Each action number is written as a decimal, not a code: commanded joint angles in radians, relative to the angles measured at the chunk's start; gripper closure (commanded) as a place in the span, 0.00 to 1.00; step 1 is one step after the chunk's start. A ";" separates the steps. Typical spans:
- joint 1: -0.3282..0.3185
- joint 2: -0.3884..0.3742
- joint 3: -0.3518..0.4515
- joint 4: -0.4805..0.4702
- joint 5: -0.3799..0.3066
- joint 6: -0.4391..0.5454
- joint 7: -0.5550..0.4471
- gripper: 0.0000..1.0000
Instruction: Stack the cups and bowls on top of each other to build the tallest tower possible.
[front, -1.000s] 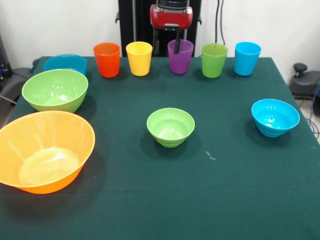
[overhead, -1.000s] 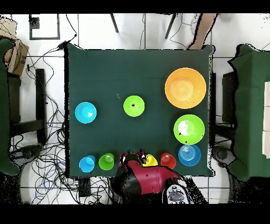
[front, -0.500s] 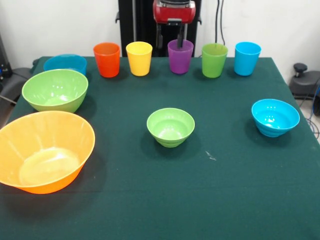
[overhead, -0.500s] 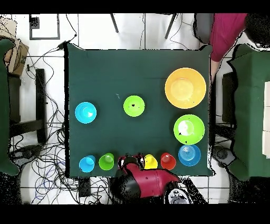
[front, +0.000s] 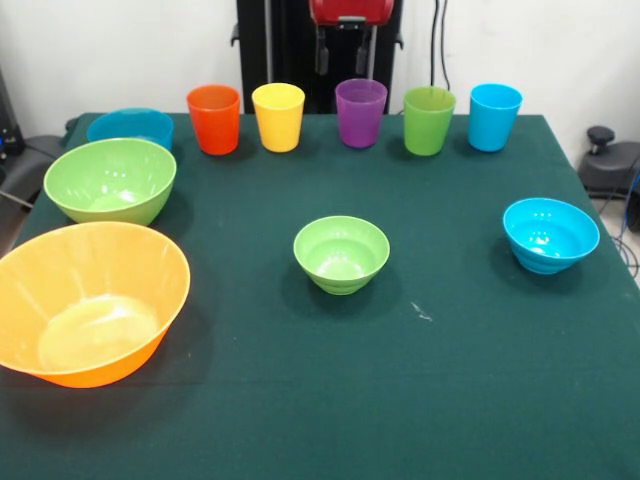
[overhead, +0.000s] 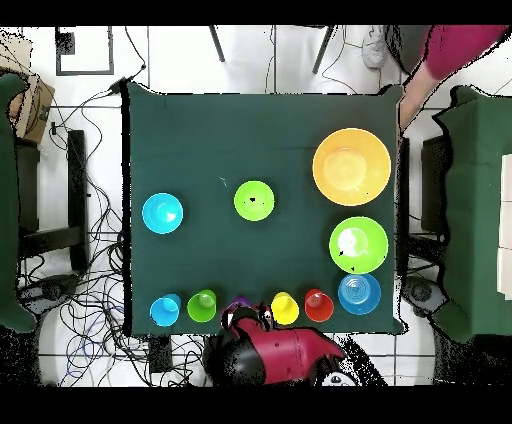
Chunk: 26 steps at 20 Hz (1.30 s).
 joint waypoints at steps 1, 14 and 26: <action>0.057 0.078 0.019 0.005 -0.099 0.005 0.055 0.00; 0.256 0.311 -0.152 -0.100 -0.076 -0.245 0.137 0.00; 0.133 0.297 -0.072 -0.115 -0.103 -0.186 0.084 0.00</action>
